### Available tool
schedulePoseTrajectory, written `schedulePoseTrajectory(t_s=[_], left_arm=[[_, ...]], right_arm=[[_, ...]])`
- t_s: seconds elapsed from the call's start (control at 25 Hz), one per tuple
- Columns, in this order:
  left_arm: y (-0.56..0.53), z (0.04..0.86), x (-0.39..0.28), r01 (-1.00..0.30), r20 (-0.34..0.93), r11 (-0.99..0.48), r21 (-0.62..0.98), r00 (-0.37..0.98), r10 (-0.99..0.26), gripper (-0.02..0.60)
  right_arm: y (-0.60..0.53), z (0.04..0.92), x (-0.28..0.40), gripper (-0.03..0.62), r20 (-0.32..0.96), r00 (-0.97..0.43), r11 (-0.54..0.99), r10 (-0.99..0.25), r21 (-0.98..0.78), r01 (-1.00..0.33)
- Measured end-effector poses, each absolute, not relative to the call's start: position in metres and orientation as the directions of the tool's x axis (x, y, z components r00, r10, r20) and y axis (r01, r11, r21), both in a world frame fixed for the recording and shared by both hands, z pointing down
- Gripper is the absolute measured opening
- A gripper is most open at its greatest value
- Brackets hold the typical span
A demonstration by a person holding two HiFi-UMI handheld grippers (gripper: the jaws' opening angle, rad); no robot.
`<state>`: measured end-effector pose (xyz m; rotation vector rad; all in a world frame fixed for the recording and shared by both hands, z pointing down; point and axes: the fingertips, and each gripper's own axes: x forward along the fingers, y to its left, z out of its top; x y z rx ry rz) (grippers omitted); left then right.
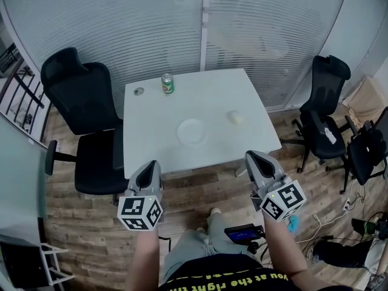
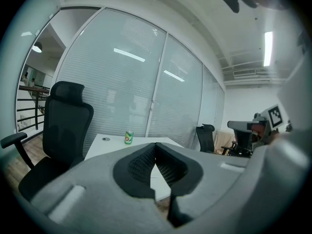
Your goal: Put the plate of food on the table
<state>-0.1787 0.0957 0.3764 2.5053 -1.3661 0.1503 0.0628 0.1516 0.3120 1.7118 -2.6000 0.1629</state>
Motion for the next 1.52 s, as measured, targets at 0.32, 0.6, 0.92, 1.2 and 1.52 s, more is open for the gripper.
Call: schedulePoseTrajectory(t_s=[0.32,0.6,0.92,1.2,1.52], left_arm=[[0.081,0.385,-0.187,-0.855,0.234,-0.481,0.193,0.516,-0.824,0.0],[0.049,0.387,-0.187,-0.878,0.237,-0.439,0.193,0.476,-0.847,0.002],[-0.004,0.38,-0.177,-0.899,0.218,-0.393,0.196,0.43,-0.876,0.0],[-0.054,0.38,-0.154,-0.908,0.229,-0.37,0.195,0.409,-0.883,0.0],[-0.111,0.383,-0.133,-0.918,0.228,-0.348,0.188,0.386,-0.894,0.001]], right_arm=[[0.129,0.325,0.06,0.006,0.088,-0.425,0.418,-0.901,-0.089,-0.904],[0.083,0.328,0.066,0.006,0.087,-0.461,0.454,-0.883,-0.096,-0.886],[0.018,0.32,0.086,0.006,0.081,-0.486,0.478,-0.87,-0.096,-0.873],[-0.041,0.323,0.107,0.006,0.089,-0.515,0.506,-0.852,-0.112,-0.856],[-0.103,0.336,0.115,0.006,0.101,-0.564,0.552,-0.819,-0.124,-0.824]])
